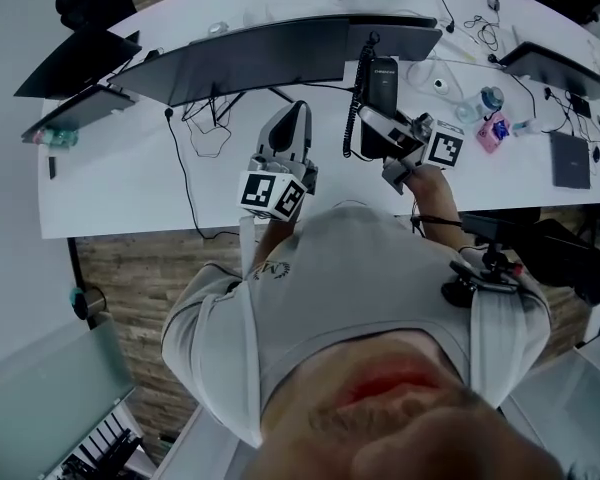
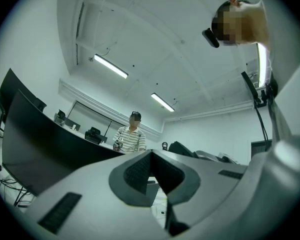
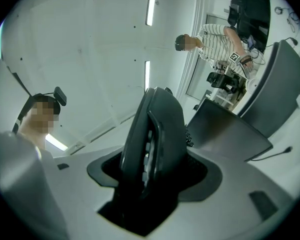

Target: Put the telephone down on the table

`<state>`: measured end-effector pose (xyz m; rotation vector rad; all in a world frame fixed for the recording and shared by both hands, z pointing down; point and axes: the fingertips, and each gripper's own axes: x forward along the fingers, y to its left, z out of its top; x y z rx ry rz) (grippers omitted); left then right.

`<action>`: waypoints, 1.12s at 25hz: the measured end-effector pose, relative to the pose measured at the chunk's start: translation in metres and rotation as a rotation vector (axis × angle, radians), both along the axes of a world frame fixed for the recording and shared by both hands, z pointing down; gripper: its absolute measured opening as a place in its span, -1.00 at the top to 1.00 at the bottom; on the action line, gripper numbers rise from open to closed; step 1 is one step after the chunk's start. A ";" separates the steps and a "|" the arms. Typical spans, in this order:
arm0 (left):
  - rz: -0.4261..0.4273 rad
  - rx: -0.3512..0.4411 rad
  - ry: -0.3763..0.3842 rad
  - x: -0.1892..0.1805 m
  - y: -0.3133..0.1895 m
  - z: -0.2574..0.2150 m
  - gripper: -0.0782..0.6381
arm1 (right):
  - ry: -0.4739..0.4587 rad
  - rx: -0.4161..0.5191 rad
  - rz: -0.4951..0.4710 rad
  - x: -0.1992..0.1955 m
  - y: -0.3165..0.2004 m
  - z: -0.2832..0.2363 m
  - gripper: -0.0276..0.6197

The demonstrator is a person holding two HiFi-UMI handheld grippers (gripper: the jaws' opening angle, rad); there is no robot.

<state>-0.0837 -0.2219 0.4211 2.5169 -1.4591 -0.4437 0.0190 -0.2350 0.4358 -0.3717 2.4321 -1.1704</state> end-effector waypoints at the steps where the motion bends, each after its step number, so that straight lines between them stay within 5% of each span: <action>1: 0.001 -0.001 0.000 0.000 0.000 0.001 0.77 | 0.008 -0.003 -0.003 -0.001 -0.002 0.003 -0.03; 28: -0.031 -0.029 -0.005 -0.019 0.005 0.013 0.77 | 0.146 -0.204 -0.073 -0.033 -0.030 0.150 -0.03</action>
